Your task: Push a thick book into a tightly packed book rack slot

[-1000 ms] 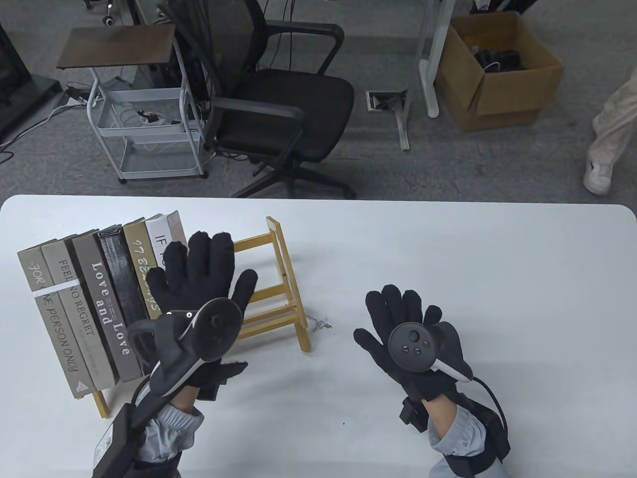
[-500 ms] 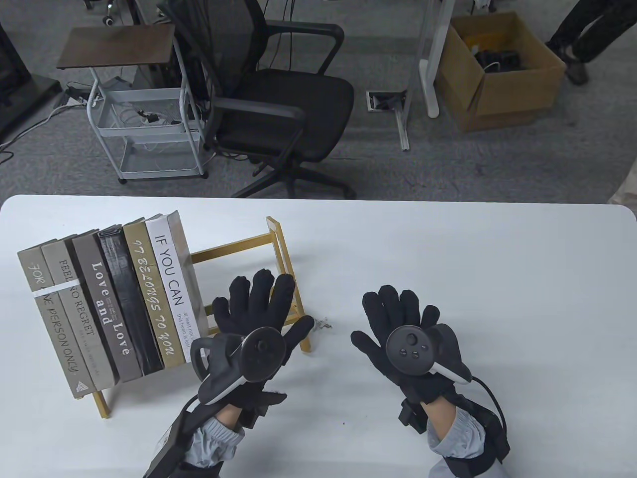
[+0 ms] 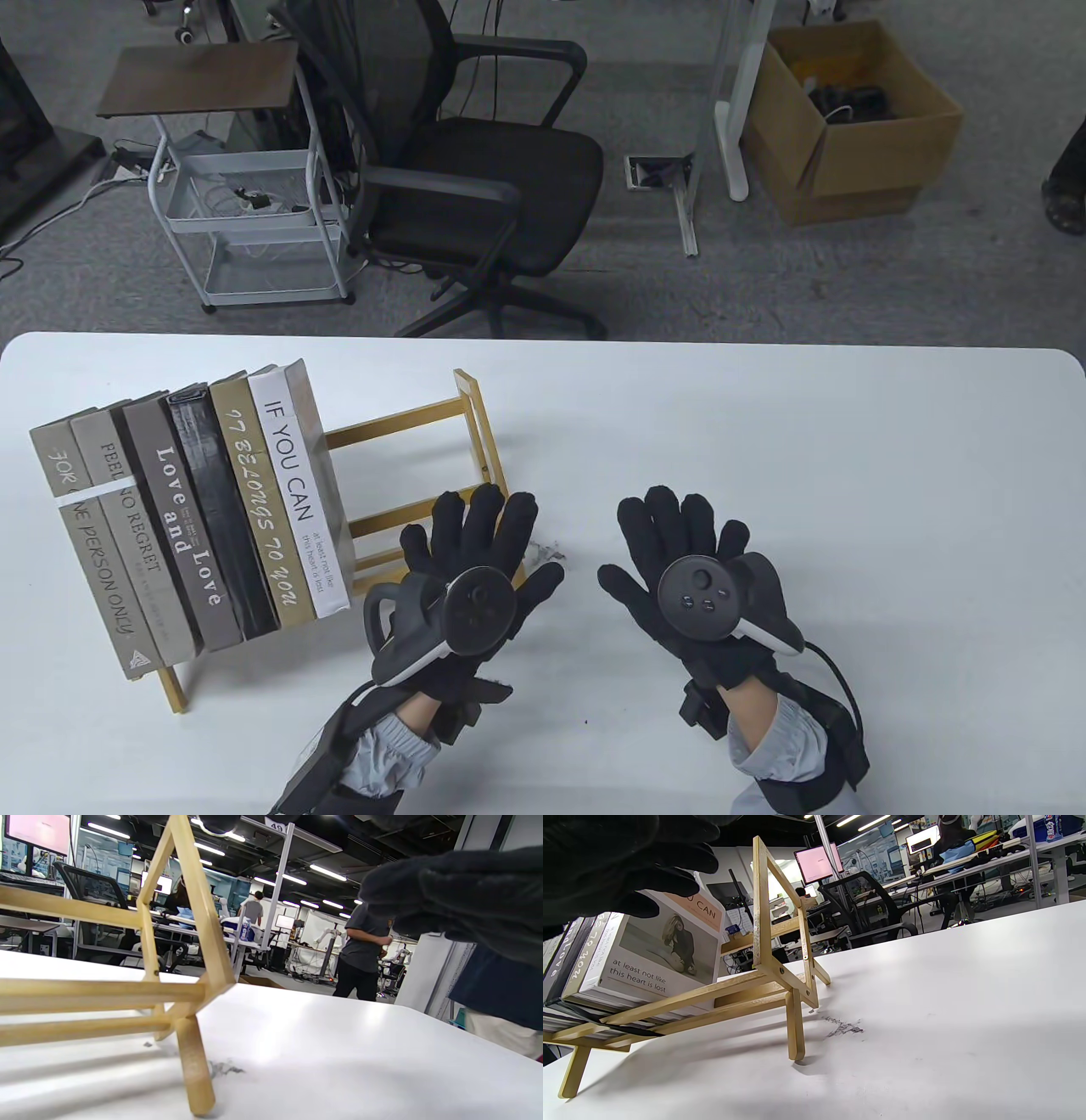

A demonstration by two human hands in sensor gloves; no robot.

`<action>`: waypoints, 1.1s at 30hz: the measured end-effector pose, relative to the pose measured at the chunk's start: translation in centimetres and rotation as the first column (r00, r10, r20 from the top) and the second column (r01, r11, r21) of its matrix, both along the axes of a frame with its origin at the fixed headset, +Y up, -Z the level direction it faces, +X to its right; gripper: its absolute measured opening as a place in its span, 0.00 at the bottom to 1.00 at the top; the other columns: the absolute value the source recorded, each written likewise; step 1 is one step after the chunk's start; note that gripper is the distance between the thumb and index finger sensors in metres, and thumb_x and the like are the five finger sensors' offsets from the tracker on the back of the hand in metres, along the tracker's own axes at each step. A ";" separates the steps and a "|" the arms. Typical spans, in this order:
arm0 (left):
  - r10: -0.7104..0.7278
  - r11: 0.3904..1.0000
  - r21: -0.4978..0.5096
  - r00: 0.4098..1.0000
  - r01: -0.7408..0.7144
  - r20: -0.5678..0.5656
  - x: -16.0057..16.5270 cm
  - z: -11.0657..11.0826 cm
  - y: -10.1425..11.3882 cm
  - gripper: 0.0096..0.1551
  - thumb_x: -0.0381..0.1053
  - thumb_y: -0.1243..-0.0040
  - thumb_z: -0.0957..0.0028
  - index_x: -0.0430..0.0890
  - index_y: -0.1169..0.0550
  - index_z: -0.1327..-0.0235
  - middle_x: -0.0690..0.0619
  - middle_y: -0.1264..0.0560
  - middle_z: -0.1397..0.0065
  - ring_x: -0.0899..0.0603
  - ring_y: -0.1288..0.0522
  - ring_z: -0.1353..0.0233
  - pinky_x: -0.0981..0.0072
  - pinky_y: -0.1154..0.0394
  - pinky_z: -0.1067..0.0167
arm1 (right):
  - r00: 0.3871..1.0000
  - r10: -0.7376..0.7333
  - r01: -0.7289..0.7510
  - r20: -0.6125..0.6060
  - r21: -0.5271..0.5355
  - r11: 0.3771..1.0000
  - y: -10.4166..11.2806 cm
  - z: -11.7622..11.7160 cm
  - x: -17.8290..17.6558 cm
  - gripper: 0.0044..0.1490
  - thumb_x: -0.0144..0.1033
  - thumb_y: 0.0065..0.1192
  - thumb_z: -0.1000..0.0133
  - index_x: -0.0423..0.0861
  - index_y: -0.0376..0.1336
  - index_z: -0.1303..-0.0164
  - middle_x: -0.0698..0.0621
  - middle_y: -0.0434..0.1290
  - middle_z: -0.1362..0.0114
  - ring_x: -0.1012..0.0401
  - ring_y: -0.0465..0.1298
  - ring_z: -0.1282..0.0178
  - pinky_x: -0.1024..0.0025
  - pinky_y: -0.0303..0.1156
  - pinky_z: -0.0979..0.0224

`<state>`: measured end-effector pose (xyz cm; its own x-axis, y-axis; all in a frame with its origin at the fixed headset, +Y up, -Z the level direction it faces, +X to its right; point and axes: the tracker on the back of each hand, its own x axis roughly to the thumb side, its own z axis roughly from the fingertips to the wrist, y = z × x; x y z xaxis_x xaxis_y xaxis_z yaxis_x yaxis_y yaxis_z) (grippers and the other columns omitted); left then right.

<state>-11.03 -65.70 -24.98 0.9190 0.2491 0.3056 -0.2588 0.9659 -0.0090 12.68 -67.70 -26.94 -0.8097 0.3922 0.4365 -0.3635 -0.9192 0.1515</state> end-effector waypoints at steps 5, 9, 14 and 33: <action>-0.033 0.999 -0.033 0.999 0.033 0.014 0.5 -0.2 -1.0 0.46 0.75 0.61 0.29 0.53 0.50 0.05 0.37 0.52 0.05 0.19 0.54 0.12 0.13 0.54 0.27 | 1.000 -0.002 0.002 -0.008 0.007 1.000 0.0 0.0 -0.1 0.50 0.50 0.40 0.27 0.29 0.35 0.08 0.19 0.33 0.12 0.17 0.32 0.23 0.15 0.24 0.40; -0.053 0.997 -0.046 0.998 0.054 0.022 1.0 -0.2 -1.5 0.47 0.75 0.60 0.30 0.52 0.50 0.05 0.37 0.52 0.05 0.19 0.54 0.12 0.13 0.55 0.27 | 1.000 0.005 -0.005 -0.011 0.009 1.000 -0.1 0.1 -0.2 0.51 0.50 0.40 0.28 0.29 0.35 0.08 0.19 0.34 0.12 0.17 0.32 0.23 0.15 0.24 0.40; -0.068 0.997 -0.043 0.998 0.068 0.019 1.2 -0.2 -1.6 0.46 0.74 0.59 0.29 0.52 0.50 0.05 0.37 0.52 0.05 0.19 0.54 0.12 0.13 0.55 0.27 | 1.000 0.017 -0.017 -0.016 0.008 1.000 -0.3 0.1 -0.5 0.50 0.50 0.40 0.28 0.30 0.35 0.08 0.19 0.32 0.12 0.17 0.32 0.23 0.15 0.24 0.40; -0.077 0.995 -0.055 0.997 0.078 0.004 1.1 -0.1 -1.6 0.46 0.73 0.57 0.29 0.52 0.50 0.05 0.37 0.52 0.05 0.19 0.54 0.12 0.13 0.56 0.27 | 0.999 0.030 -0.030 -0.024 0.013 0.999 -0.4 0.2 -0.9 0.51 0.50 0.40 0.28 0.29 0.35 0.08 0.19 0.32 0.12 0.17 0.32 0.23 0.15 0.24 0.40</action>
